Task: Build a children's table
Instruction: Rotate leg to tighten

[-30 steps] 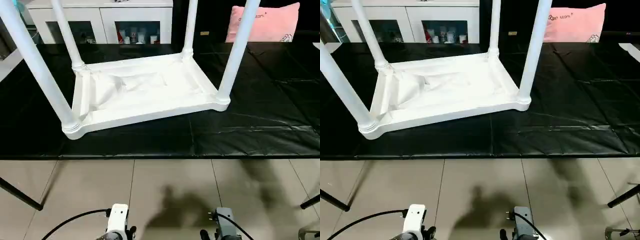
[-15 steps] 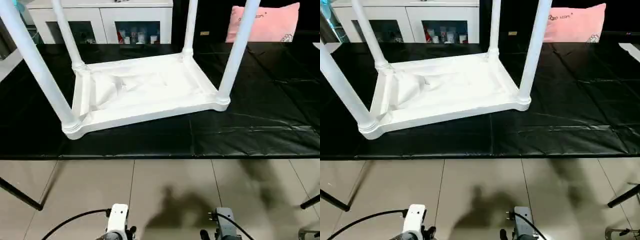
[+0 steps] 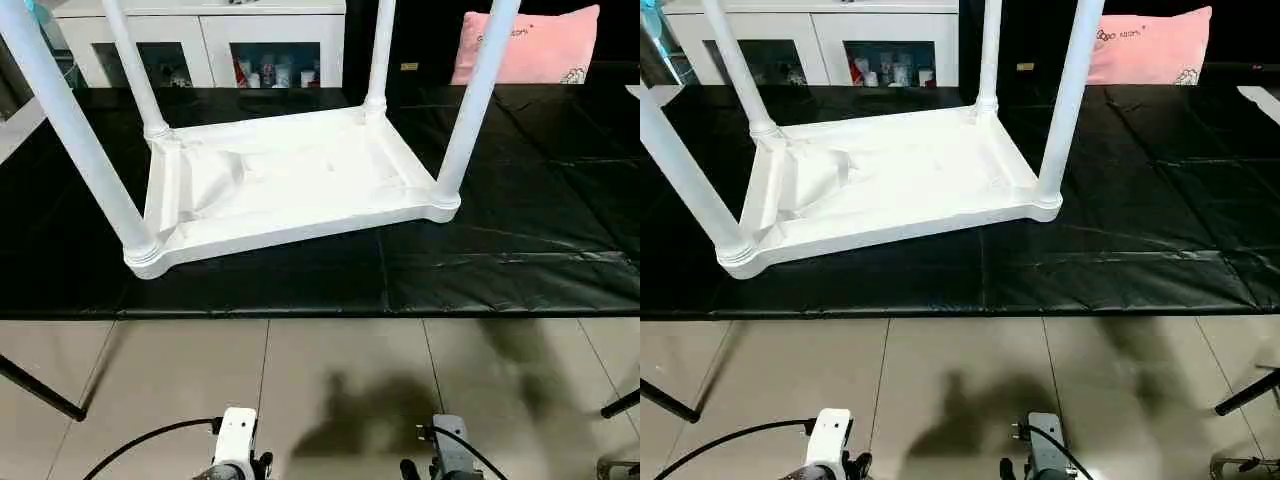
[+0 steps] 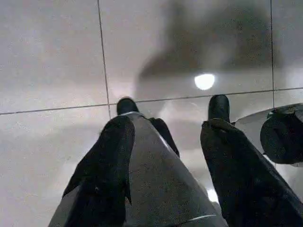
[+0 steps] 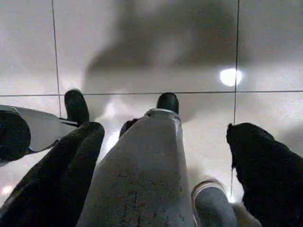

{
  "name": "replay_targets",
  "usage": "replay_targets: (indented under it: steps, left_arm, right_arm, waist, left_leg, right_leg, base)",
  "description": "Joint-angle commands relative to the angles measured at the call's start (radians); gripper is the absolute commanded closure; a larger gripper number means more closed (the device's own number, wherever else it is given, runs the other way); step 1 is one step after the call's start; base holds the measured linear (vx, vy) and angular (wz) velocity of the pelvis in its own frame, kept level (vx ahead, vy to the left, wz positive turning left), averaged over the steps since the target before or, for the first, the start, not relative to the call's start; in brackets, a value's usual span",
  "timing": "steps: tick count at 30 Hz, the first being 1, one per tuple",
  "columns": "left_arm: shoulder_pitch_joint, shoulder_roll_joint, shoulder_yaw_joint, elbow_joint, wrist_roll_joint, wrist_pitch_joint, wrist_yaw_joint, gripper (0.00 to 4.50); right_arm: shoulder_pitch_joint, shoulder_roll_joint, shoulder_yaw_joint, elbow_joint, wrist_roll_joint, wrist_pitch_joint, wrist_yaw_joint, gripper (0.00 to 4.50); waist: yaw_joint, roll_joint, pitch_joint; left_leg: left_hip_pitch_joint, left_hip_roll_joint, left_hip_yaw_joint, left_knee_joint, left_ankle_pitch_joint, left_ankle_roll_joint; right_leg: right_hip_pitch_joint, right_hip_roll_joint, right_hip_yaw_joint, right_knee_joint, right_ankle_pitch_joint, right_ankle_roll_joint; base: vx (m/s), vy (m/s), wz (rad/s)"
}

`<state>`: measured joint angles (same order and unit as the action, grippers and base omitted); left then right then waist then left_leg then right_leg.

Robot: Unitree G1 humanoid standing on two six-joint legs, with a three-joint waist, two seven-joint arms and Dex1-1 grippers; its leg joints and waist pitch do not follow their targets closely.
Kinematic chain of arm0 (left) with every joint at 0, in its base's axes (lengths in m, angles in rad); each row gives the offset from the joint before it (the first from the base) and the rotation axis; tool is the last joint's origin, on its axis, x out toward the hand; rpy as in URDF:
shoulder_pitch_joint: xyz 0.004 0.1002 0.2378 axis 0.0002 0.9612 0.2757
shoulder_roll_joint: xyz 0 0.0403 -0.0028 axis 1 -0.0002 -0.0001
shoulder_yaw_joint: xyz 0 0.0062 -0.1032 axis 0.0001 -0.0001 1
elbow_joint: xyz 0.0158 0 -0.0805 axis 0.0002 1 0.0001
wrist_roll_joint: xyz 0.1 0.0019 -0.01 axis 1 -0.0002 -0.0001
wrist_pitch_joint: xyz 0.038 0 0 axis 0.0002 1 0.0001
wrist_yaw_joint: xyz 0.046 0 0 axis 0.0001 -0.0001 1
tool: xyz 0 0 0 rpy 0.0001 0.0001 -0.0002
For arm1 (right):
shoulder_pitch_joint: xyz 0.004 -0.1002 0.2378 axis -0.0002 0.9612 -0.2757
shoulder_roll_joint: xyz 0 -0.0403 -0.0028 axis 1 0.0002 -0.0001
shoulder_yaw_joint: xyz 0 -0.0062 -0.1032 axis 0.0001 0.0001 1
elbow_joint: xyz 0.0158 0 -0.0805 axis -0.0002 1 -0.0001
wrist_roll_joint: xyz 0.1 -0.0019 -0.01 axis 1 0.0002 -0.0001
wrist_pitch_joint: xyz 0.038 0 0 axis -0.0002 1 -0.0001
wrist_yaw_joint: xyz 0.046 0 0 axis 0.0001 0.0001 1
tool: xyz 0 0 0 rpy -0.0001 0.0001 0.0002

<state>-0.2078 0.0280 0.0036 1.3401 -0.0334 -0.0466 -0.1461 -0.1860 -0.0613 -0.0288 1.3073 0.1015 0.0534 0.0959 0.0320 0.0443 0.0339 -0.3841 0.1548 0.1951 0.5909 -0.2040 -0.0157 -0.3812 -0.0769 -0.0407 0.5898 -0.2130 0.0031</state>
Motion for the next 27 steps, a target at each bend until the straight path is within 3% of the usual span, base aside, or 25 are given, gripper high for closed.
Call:
replay_targets:
  steps: [1,27]
  left_arm:
    - [-0.001,0.003,0.009,0.008,0.007,0.005,0.000,1.90]
    - [-0.001,0.003,0.009,0.008,0.007,0.005,0.000,1.90]
  right_arm:
    - [0.009,0.002,0.001,0.007,-0.011,0.007,0.000,0.00]
    - [0.009,0.002,0.001,0.007,-0.011,0.007,0.000,0.00]
  waist:
    - [0.000,-0.003,-0.032]
    - [-0.001,-0.003,-0.032]
  left_leg:
    - [0.018,0.096,-0.042,-0.092,-0.320,0.032]
    - [0.018,0.097,-0.042,-0.091,-0.319,0.032]
  right_leg:
    - [0.020,-0.099,0.049,-0.082,-0.184,-0.253]
    - [0.020,-0.099,0.049,-0.082,-0.184,-0.253]
  base:
    - [0.000,0.000,0.00]
    - [0.000,0.000,0.00]
